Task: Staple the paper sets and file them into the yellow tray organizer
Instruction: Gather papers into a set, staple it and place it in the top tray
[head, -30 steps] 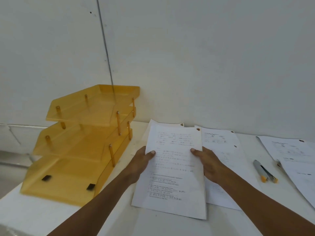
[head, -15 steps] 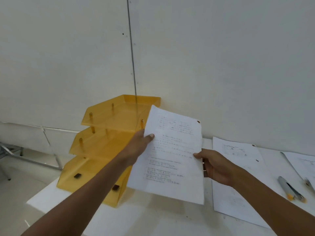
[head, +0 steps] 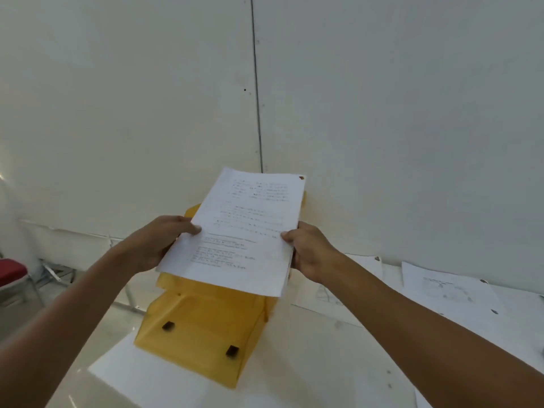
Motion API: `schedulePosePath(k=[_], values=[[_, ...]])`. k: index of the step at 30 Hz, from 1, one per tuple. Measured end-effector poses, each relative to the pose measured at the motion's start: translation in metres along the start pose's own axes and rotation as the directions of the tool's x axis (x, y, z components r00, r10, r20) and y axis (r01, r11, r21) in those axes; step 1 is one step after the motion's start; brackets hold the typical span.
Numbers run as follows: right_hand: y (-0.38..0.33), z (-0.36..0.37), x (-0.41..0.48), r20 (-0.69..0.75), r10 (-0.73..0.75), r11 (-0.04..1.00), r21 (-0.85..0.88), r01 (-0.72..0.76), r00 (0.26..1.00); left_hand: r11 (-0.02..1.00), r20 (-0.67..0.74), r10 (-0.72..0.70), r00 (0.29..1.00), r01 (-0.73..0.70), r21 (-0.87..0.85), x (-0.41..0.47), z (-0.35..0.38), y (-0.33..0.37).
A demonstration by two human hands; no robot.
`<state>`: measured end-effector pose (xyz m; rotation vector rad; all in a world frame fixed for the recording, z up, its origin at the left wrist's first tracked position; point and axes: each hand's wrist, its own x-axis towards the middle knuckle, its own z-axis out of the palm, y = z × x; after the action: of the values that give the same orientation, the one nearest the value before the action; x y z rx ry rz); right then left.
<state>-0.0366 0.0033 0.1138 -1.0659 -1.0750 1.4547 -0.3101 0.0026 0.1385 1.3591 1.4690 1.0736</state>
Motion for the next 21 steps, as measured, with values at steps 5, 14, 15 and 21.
schedulePosePath(k=[5, 14, 15, 21], values=[[0.008, 0.054, 0.009, 0.043, 0.102, 0.994, 0.036, -0.103, 0.994, 0.988, -0.125, 0.010, 0.992, 0.010, 0.155, 0.014, -0.037, -0.029], [0.024, 0.081, -0.002, 0.205, 0.287, 0.939, 0.134, -0.317, 0.936, 0.960, -0.140, -0.057, 0.988, 0.093, 0.265, 0.045, -0.057, -0.033], [0.023, 0.083, 0.000, 0.173, 0.277, 0.934, 0.181, -0.307, 0.945, 0.958, -0.138, -0.060, 0.989, 0.095, 0.270, 0.048, -0.056, -0.031], [0.028, 0.083, 0.007, 0.047, 0.244, 0.925, 0.289, -0.247, 0.969, 0.953, -0.072, -0.239, 0.968, 0.248, 0.173, 0.050, -0.057, -0.028]])
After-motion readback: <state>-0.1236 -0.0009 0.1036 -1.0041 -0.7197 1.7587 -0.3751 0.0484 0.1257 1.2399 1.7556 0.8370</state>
